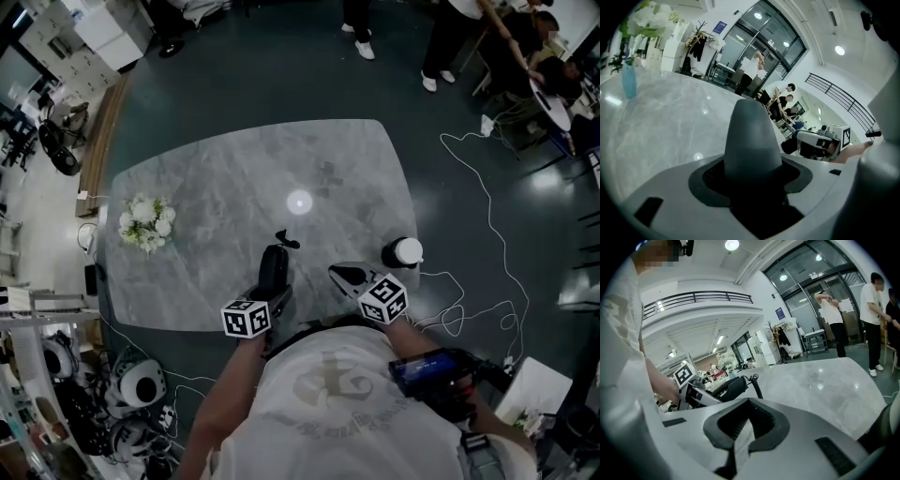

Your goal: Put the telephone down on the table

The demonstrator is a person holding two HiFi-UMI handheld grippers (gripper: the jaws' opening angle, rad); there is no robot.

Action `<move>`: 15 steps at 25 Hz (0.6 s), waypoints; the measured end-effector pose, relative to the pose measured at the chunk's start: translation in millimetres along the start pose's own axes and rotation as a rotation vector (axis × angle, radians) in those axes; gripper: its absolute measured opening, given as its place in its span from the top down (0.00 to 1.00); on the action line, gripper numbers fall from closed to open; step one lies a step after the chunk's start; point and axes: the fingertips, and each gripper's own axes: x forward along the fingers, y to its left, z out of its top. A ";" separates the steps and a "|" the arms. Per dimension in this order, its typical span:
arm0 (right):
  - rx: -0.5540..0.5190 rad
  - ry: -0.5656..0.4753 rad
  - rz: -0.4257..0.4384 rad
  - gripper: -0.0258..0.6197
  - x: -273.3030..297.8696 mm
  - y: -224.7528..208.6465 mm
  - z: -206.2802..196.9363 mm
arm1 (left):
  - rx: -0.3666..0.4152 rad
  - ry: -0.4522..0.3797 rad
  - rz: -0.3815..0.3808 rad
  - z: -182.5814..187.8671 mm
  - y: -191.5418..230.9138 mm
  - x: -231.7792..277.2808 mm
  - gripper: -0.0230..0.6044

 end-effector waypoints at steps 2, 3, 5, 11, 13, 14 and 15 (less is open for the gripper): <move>0.011 0.005 0.002 0.94 1.4 -3.0 -1.8 | 0.009 0.010 0.005 4.3 0.5 4.8 0.52; 0.015 0.006 0.002 0.94 2.0 -4.9 -2.3 | 0.015 0.013 0.006 7.0 0.4 7.4 0.52; 0.022 0.008 0.003 0.94 3.8 -9.5 -2.2 | 0.028 0.019 0.009 13.1 0.6 13.4 0.52; 0.044 0.010 0.008 0.94 13.3 -23.0 -1.7 | 0.057 0.043 0.020 27.6 6.1 32.4 0.52; 0.050 0.011 0.010 0.94 16.0 -27.7 -0.6 | 0.076 0.052 0.023 33.5 6.3 39.2 0.52; 0.052 0.011 0.010 0.94 16.7 -30.0 0.0 | 0.085 0.056 0.025 36.5 5.7 42.8 0.52; 0.056 0.012 0.011 0.94 17.4 -32.2 0.4 | 0.092 0.059 0.025 39.6 5.0 46.4 0.52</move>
